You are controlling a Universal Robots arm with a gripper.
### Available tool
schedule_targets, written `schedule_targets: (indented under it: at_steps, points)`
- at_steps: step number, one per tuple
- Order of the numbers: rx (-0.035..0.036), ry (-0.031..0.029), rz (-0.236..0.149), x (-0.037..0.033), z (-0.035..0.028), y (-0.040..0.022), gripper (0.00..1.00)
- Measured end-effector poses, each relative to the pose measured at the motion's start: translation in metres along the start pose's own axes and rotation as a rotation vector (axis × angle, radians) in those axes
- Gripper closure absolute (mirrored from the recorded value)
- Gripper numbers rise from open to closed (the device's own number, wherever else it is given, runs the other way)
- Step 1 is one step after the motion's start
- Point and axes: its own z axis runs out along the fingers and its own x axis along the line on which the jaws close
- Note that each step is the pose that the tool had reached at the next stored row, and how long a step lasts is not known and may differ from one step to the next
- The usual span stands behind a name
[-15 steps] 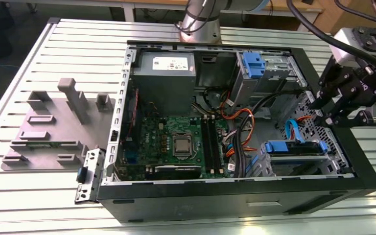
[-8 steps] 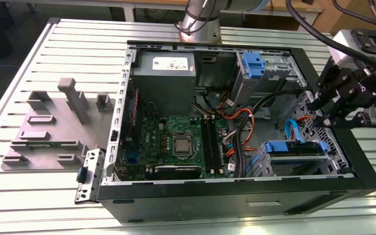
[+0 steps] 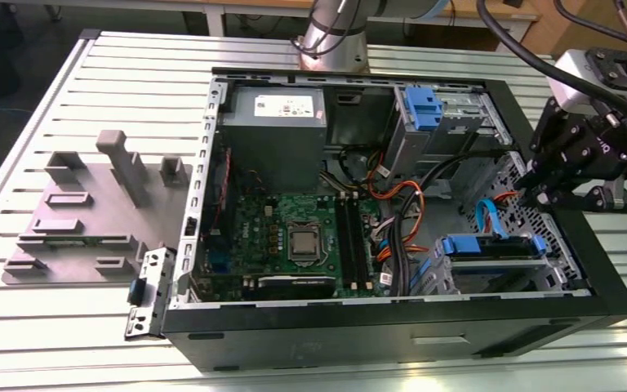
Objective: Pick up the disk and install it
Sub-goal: 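Insert the second disk wire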
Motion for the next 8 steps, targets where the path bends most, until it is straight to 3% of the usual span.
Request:
schedule_targets:
  at_steps: [5, 6, 8]
  points:
    - [-0.0005, 0.0016, 0.000, 0.0000, 0.0000, 0.0000, 0.73]
    - [-0.0006, 0.0019, 0.000, 0.0000, 0.0000, 0.0000, 0.80]
    - [-0.0008, 0.0026, 0.000, 0.0000, 0.0000, 0.0000, 0.80]
